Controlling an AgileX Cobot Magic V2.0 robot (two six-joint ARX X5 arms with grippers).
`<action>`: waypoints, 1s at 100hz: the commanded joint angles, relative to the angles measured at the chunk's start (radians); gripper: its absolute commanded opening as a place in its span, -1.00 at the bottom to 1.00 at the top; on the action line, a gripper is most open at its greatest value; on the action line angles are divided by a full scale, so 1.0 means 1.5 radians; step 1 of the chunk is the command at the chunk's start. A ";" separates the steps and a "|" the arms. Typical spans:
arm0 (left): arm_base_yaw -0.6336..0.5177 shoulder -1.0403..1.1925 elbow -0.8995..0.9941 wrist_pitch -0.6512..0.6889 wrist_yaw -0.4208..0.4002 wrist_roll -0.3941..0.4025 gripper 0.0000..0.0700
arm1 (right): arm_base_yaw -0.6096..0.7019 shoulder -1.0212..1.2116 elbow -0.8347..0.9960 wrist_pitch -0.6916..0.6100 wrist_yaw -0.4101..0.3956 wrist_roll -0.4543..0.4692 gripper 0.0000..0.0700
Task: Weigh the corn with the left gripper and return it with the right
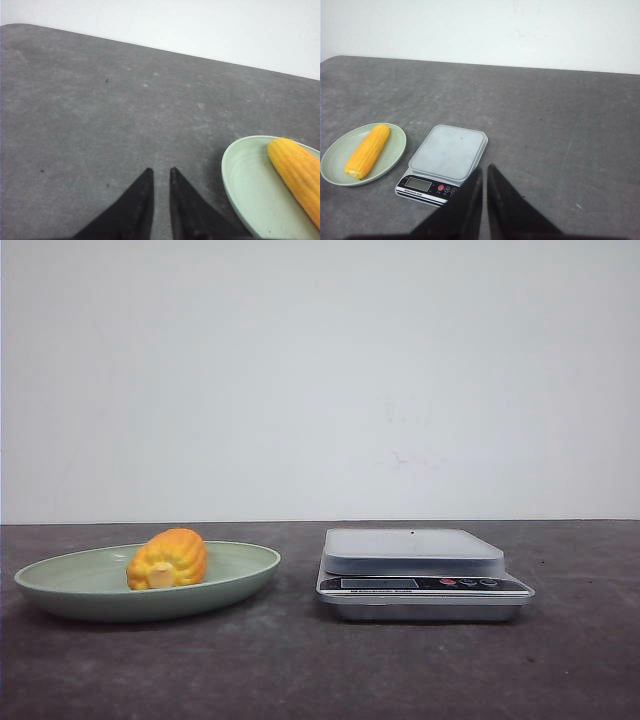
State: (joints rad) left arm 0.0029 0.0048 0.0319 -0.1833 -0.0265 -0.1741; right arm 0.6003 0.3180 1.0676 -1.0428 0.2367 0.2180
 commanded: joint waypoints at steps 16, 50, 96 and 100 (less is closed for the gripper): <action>0.002 -0.001 -0.012 -0.003 0.001 0.007 -0.93 | 0.003 0.000 0.005 0.007 0.000 0.011 -0.97; 0.002 -0.001 -0.012 -0.003 0.001 0.007 -0.93 | -0.135 -0.048 -0.088 0.135 0.021 -0.071 -0.97; 0.002 -0.001 -0.012 -0.003 0.001 0.007 -0.93 | -0.397 -0.209 -0.610 0.569 -0.113 -0.088 -0.97; 0.002 -0.001 -0.012 -0.003 0.001 0.007 -0.93 | -0.397 -0.209 -0.628 0.577 -0.112 -0.088 -0.97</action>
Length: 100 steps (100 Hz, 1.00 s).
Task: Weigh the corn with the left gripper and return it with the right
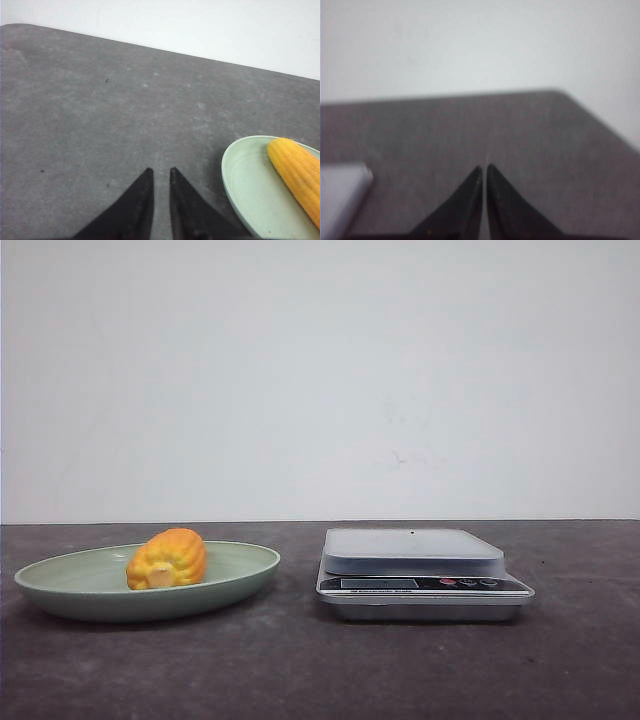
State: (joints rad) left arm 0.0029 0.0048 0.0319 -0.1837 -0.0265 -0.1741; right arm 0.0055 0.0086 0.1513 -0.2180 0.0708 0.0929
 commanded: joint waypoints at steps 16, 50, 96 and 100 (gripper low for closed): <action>0.002 -0.001 -0.012 -0.002 0.001 0.007 -0.93 | 0.000 -0.003 -0.055 0.039 -0.002 -0.003 -0.97; 0.002 -0.001 -0.012 -0.002 0.001 0.007 -0.93 | 0.000 -0.003 -0.094 0.026 -0.016 0.023 -0.97; 0.002 -0.001 -0.012 -0.002 0.001 0.007 -0.93 | -0.001 -0.003 -0.094 0.041 -0.013 0.021 -0.97; 0.002 -0.001 -0.012 -0.002 0.001 0.007 -0.93 | -0.001 -0.003 -0.094 0.041 -0.013 0.021 -0.97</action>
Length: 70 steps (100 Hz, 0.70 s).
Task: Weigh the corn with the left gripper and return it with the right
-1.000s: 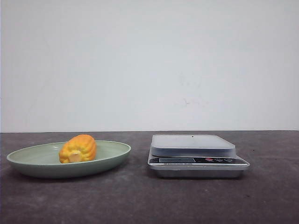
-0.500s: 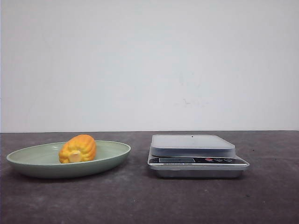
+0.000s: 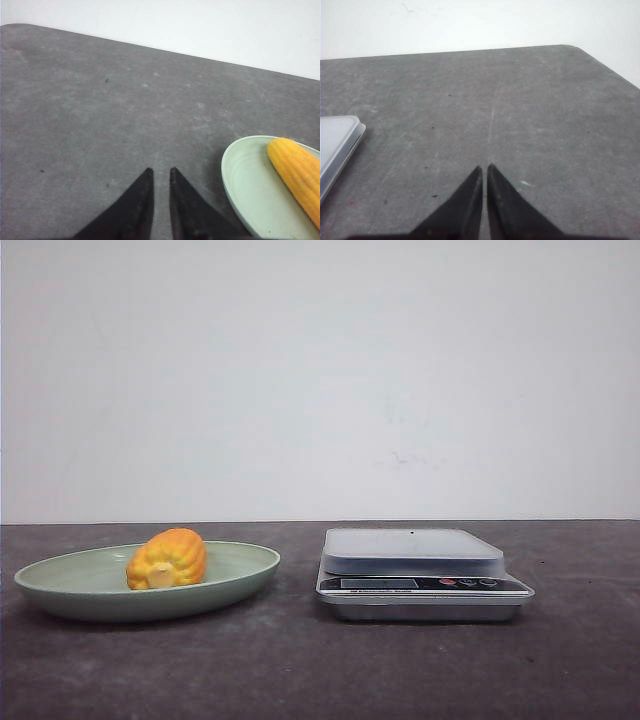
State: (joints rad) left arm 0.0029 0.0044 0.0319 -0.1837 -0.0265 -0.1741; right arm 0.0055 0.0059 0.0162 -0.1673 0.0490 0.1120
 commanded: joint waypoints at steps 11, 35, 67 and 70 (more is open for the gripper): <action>-0.002 -0.001 -0.012 -0.002 0.001 0.007 -0.93 | -0.001 -0.001 -0.004 0.007 0.002 0.009 -0.97; -0.003 -0.001 -0.012 -0.002 0.001 0.007 -0.93 | -0.001 -0.001 -0.004 0.007 0.002 0.009 -0.97; -0.003 -0.001 -0.012 -0.002 0.001 0.007 -0.93 | -0.001 -0.001 -0.004 0.007 0.002 0.009 -0.97; -0.003 -0.001 -0.012 -0.002 0.001 0.007 -0.93 | -0.001 -0.001 -0.004 0.007 0.002 0.009 -0.97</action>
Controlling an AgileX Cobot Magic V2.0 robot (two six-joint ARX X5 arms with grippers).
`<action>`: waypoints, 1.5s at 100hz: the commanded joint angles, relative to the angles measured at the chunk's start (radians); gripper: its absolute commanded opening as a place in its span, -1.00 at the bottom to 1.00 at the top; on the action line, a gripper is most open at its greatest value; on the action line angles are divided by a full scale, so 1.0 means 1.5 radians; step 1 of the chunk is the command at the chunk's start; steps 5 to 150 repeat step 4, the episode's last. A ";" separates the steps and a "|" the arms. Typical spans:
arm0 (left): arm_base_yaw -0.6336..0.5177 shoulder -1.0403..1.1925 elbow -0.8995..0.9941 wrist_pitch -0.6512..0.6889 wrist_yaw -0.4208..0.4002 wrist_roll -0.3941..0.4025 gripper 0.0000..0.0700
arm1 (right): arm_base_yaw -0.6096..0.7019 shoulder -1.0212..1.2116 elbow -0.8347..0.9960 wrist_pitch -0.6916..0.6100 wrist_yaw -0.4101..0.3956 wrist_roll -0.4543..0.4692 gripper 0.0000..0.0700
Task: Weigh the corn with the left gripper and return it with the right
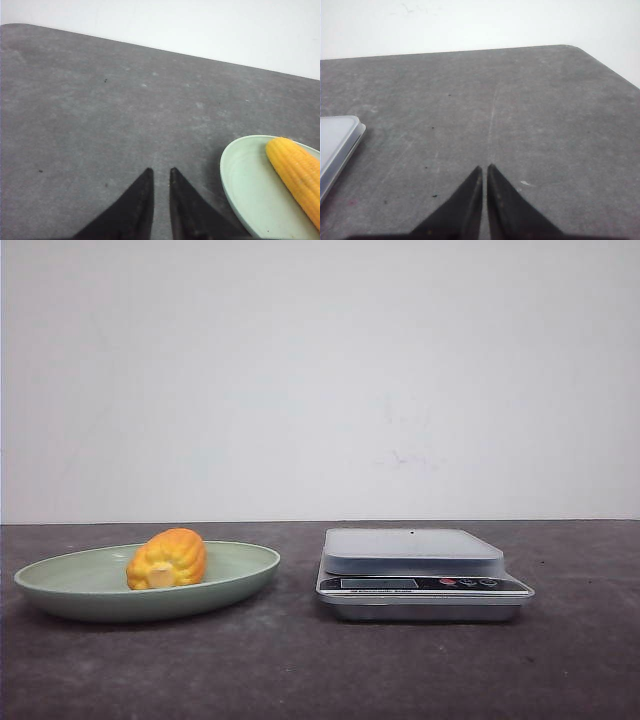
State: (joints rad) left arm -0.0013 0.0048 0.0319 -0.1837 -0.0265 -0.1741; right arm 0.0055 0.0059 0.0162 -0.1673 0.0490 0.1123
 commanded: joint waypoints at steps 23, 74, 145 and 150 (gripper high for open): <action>-0.001 -0.001 -0.012 -0.002 0.001 0.007 -0.93 | -0.001 -0.001 -0.004 0.007 0.002 0.008 -0.97; -0.001 -0.001 -0.012 -0.002 0.001 0.007 -0.93 | -0.001 -0.001 -0.004 0.007 0.002 0.008 -0.97; -0.001 -0.001 -0.012 -0.002 0.001 0.007 -0.93 | -0.001 -0.001 -0.004 0.007 0.002 0.008 -0.97; -0.001 -0.001 -0.012 -0.002 0.001 0.007 -0.93 | -0.001 -0.001 -0.004 0.007 0.002 0.008 -0.97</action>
